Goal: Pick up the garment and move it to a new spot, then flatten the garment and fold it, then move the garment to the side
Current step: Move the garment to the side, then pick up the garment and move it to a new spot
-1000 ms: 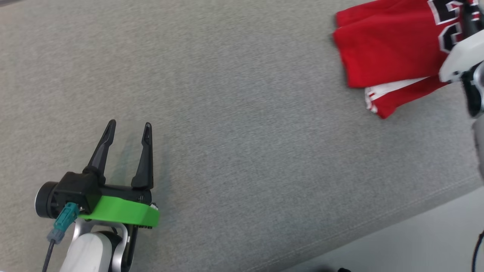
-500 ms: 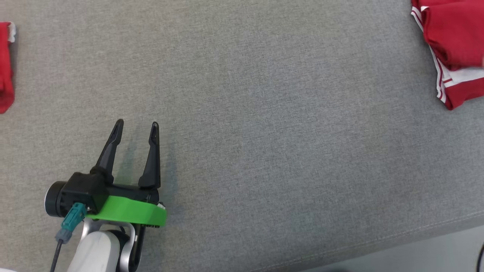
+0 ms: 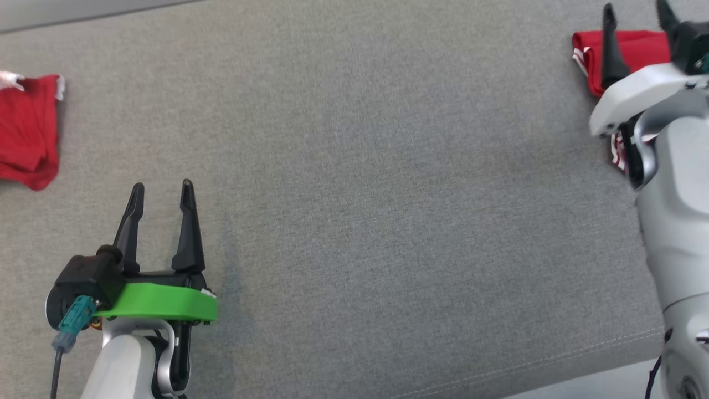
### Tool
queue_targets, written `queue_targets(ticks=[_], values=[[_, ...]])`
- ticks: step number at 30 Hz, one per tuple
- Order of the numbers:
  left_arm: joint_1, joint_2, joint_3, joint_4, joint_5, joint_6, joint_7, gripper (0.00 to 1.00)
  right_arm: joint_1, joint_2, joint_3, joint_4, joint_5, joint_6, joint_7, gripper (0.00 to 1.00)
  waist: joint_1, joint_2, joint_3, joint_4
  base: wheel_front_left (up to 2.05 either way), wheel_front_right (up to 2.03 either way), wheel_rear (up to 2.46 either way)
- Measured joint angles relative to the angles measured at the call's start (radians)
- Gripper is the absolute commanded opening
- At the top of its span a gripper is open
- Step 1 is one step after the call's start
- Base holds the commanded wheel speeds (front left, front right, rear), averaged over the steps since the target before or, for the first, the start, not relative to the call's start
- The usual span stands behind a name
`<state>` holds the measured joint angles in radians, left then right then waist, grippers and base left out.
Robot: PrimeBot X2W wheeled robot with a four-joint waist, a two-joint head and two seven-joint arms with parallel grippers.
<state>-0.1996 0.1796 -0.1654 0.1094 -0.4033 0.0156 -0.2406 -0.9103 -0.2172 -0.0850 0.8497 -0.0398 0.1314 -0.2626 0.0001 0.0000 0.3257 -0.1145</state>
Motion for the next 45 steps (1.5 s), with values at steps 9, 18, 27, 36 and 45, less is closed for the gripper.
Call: queue_targets(ticks=[9, 18, 27, 36, 45], values=[[0.042, -0.044, 0.056, 0.094, -0.028, 0.001, -0.018, 1.00, 0.225, 0.085, 0.072, -0.174, 0.085, 0.000, 0.000, 1.00, 0.0000, 0.0000, -0.130, 0.016, 0.00, 0.00, 0.00], [0.152, -0.086, 0.097, 0.110, -0.014, -0.025, -0.022, 1.00, 0.528, 0.148, 0.062, -0.399, 0.110, 0.000, 0.000, 1.00, -0.0001, 0.0000, -0.242, 0.058, 0.00, 0.00, 0.00], [0.239, -0.104, 0.099, 0.125, 0.030, -0.042, -0.022, 1.00, 0.777, 0.166, 0.095, -0.565, 0.165, 0.000, 0.000, 1.00, -0.0001, 0.0000, -0.316, 0.119, 0.00, 0.00, 0.00], [0.261, -0.116, 0.090, 0.124, 0.042, -0.050, -0.022, 1.00, 0.850, 0.167, 0.148, -0.602, 0.230, 0.000, 0.000, 1.00, -0.0001, 0.0000, -0.342, 0.148, 0.00, 0.00, 0.00], [0.262, -0.121, 0.093, 0.124, 0.048, -0.053, -0.022, 1.00, 0.859, 0.167, 0.156, -0.604, 0.232, 0.000, 0.000, 1.00, -0.0001, 0.0000, -0.343, 0.152, 0.00, 0.00, 0.00]])
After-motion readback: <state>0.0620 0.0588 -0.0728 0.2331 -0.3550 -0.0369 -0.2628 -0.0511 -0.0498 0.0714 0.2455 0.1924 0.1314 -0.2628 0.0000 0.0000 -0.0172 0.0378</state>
